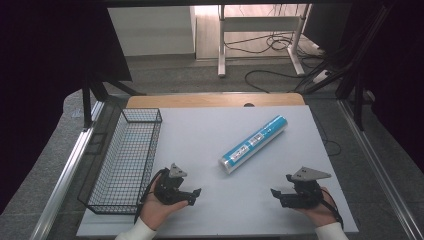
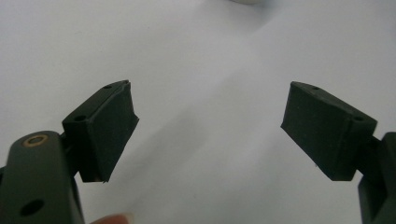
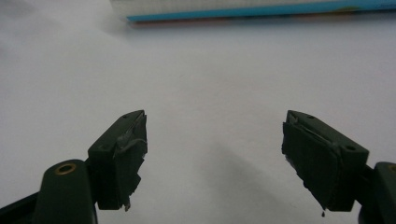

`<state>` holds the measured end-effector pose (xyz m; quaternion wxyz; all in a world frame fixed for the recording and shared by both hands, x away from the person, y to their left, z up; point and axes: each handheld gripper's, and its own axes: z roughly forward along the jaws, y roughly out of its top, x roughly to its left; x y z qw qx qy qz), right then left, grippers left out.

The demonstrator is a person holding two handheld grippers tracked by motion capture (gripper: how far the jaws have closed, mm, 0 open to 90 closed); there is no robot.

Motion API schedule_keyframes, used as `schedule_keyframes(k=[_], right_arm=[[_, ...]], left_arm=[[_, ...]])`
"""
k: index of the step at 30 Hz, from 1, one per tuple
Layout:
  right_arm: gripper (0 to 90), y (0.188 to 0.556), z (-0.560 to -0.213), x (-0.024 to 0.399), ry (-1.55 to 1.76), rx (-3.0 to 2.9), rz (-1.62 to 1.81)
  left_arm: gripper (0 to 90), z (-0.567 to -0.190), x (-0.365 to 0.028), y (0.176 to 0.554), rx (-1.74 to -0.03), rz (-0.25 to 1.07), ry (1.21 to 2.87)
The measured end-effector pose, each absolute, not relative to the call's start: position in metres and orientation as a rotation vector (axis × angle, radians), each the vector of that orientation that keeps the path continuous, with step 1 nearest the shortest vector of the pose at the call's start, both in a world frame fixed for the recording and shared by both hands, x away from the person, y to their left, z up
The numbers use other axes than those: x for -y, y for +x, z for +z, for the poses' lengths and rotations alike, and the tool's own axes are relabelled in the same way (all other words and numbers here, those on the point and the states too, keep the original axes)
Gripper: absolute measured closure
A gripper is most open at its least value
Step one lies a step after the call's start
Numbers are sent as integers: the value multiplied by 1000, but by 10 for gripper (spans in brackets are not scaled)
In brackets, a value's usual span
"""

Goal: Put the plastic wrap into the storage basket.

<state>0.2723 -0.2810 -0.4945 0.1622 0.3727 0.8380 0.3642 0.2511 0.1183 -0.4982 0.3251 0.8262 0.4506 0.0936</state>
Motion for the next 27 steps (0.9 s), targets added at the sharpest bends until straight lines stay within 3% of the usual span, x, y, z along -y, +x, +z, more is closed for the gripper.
schedule_keyframes(k=[27], right_arm=[[234, 283, -494, 273, 1050, -2418, 1007]], left_arm=[[168, -499, -123, 243, -1169, 255, 2162]])
